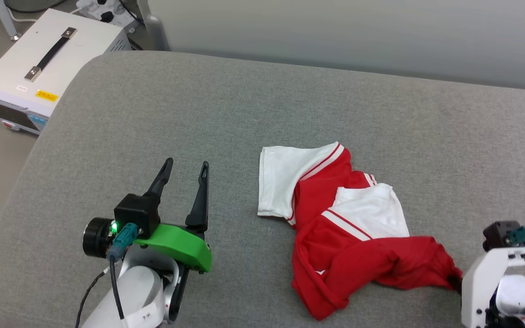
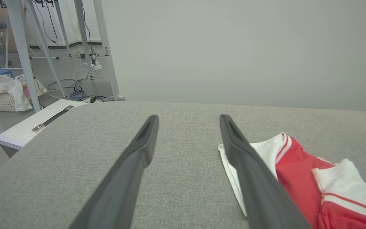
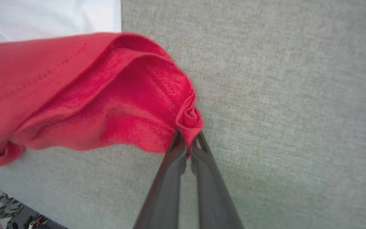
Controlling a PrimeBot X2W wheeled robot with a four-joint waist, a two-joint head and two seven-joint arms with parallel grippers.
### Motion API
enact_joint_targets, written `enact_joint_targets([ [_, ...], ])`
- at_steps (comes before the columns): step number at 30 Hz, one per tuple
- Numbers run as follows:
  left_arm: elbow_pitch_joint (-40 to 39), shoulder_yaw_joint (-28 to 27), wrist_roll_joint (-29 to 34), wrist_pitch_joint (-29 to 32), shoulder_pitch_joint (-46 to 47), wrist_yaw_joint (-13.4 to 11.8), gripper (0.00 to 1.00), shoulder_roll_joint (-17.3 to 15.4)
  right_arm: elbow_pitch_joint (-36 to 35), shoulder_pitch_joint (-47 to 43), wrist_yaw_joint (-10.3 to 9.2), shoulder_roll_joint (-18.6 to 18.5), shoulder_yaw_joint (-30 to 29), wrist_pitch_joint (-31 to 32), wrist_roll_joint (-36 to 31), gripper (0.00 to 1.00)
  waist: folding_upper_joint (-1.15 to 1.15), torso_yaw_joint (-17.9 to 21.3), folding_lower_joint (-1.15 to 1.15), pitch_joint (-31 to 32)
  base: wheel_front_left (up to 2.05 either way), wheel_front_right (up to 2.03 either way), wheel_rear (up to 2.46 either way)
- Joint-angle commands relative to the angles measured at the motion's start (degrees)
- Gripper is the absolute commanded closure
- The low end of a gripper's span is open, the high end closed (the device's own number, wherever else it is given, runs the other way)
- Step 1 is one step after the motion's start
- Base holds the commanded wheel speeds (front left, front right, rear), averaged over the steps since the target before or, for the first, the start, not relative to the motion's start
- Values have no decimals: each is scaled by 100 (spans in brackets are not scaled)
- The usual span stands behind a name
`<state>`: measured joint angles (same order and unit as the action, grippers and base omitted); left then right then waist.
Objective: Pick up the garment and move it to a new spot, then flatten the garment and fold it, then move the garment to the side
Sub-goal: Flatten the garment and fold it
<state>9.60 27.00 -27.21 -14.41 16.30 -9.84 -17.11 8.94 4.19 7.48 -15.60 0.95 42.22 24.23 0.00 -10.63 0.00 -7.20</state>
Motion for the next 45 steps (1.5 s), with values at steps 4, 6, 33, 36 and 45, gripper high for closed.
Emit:
enact_joint_targets([
  [4, 9, -8, -32, 43, -176, -45, 0, -79, -808, -1099, 1, 297, -255, 383, -145, 100, 0, 202, 0, 238, 0, 0, 0],
  [6, -7, -15, -48, 70, -218, -67, 0, -104, -1131, -1547, 1, 503, -324, 568, -189, 100, 0, 240, 0, 272, 0, 0, 0],
  [33, -148, 7, -199, 304, -563, -242, 0, -301, -2432, -1639, 1, 1171, -887, -1236, -506, 0, 0, 287, 0, 606, 0, 0, 0],
  [36, -185, 24, -200, 321, -553, -249, 0, -303, -2277, -1495, 1, 1019, -951, -908, -551, 0, 0, 241, 0, 597, 0, 0, 0],
  [45, -275, 70, -175, 279, -358, -231, 0, -244, -1390, -676, 1, 194, -448, 18, -133, 0, 0, -34, 0, 196, 0, 0, 0],
])
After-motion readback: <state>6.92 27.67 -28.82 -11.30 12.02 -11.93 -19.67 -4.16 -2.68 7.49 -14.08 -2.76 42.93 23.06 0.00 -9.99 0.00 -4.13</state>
